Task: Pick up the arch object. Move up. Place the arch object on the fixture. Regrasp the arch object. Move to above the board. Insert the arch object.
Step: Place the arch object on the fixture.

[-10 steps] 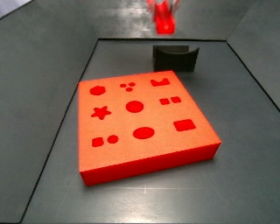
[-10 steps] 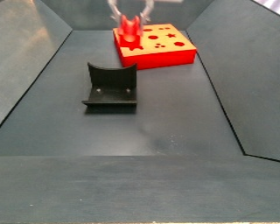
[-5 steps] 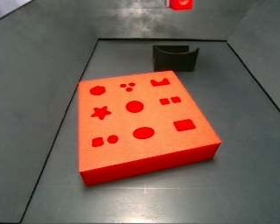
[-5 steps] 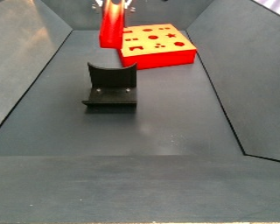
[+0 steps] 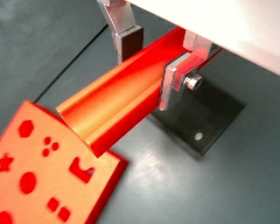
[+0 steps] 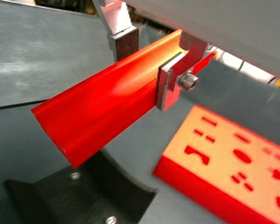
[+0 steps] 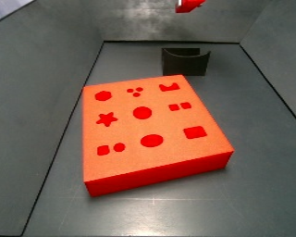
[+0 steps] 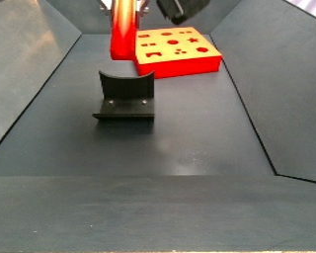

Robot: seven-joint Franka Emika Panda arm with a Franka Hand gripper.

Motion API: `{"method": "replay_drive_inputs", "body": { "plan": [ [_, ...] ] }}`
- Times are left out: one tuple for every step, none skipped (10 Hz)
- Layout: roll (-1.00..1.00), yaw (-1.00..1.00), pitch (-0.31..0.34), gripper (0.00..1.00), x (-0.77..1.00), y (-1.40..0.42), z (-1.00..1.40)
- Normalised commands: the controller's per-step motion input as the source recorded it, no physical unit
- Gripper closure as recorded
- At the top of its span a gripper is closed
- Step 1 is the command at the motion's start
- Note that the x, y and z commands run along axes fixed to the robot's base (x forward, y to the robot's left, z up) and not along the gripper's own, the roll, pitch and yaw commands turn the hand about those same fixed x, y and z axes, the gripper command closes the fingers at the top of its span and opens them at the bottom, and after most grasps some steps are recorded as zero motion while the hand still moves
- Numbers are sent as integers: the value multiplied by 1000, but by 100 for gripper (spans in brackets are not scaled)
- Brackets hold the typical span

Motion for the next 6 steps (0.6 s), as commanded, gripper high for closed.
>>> {"method": "replay_drive_inputs", "body": {
  "plan": [
    [-581, -128, 80, 100, 84, 48, -13],
    [-405, -119, 68, 100, 83, 48, -18],
    [-247, -106, 44, 100, 66, 30, -3],
    [-205, -101, 30, 100, 60, 31, -3],
    [-1000, -39, 187, 100, 122, 135, -1000],
    [-1000, -39, 181, 100, 124, 136, -1000]
  ]
}}
